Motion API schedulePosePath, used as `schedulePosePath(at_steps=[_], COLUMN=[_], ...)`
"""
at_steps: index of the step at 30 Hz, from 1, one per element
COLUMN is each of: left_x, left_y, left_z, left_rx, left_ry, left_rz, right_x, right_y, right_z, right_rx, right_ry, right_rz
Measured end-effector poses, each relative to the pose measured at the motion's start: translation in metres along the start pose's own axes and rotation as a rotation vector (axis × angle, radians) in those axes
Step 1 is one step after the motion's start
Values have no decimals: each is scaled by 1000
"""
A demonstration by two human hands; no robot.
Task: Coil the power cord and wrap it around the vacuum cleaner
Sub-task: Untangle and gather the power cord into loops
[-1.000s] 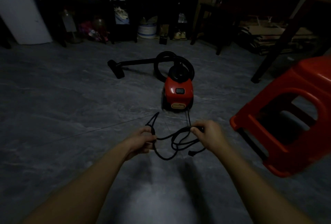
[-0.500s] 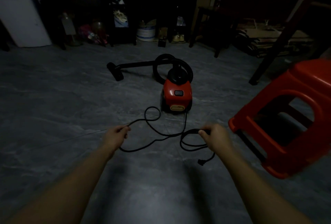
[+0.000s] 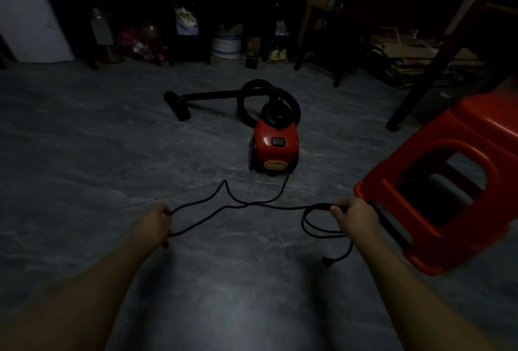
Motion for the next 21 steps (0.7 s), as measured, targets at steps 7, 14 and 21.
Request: schedulePosePath(at_steps=[7, 14, 21], left_x=[-22, -34, -50], left_y=[6, 10, 32], left_z=[7, 32, 89], left_rx=[-72, -159, -330], left_ry=[-375, -320, -242], left_rz=[-135, -138, -181], right_x=[0, 10, 30], right_y=[5, 17, 29], right_z=[-15, -45, -80], right_rx=[8, 130, 226], right_ry=[8, -12, -5], right_rz=[7, 31, 80])
Point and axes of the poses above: each hand's wrist, its own y-axis away from the middle knuckle, its own x-axis out of the back of the hand, z = x × y, the point moved 9 cm from there along -y, towards the middle knuckle, and after that the axes turned 9 degrees about y, right-handed, at the moved point
